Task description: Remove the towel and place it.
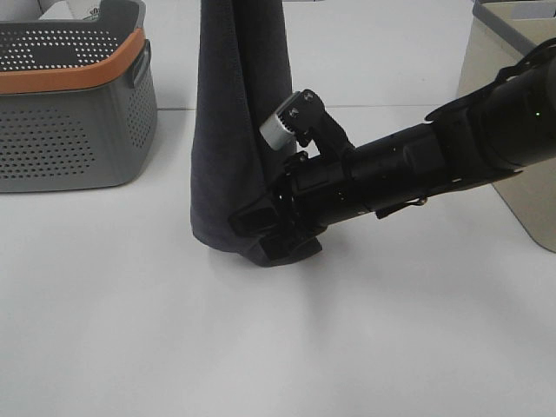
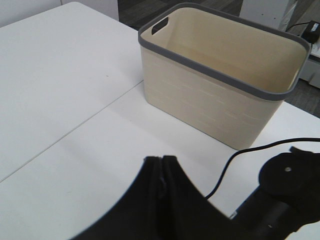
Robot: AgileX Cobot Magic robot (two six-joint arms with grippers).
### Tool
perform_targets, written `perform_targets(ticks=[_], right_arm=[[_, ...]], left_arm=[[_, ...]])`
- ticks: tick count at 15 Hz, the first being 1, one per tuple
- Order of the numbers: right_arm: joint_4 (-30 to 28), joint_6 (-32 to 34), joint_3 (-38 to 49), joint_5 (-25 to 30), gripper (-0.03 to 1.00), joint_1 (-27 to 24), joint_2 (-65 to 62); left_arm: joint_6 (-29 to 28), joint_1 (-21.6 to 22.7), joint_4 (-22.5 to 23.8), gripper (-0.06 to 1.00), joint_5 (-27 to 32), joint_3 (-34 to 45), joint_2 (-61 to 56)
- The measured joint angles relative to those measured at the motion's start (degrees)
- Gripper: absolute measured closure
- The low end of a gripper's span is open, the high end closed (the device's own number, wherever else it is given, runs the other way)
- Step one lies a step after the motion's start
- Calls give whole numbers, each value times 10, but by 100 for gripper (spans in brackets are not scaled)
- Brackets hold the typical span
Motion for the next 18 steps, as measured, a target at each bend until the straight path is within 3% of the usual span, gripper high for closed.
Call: perform_targets(ticks=[2,4,6,8,9,10,13,14,18], right_arm=[[-85,85,42,-59,95,0,-79],[-167,178,47,-75,95,0,-144],[-292,291,47,-79,95,0,-209],[-456,418,42,-85,95,0,-260],[-507,458,37,-83,95,0,-269],[-609,537,17,-69,95,0,-281],[-869,711,-71,26,95,0,-291],[-932,735,-104,49,95,0,-291],[-1081,751,-232,72,95,0,-286]], left_arm=[[-85,0,75,94,0,0,0],[-140,0,116,94,0,0,0],[-194,0,148,94,0,0,0],[-247,0,176,94,-2,0,0],[-256,0,182,94,-4,0,0],[-281,0,201,94,-9,0,0],[-367,25,236,94,-15,0,0],[-390,40,240,94,-15,0,0],[-427,56,247,94,-41,0,28]])
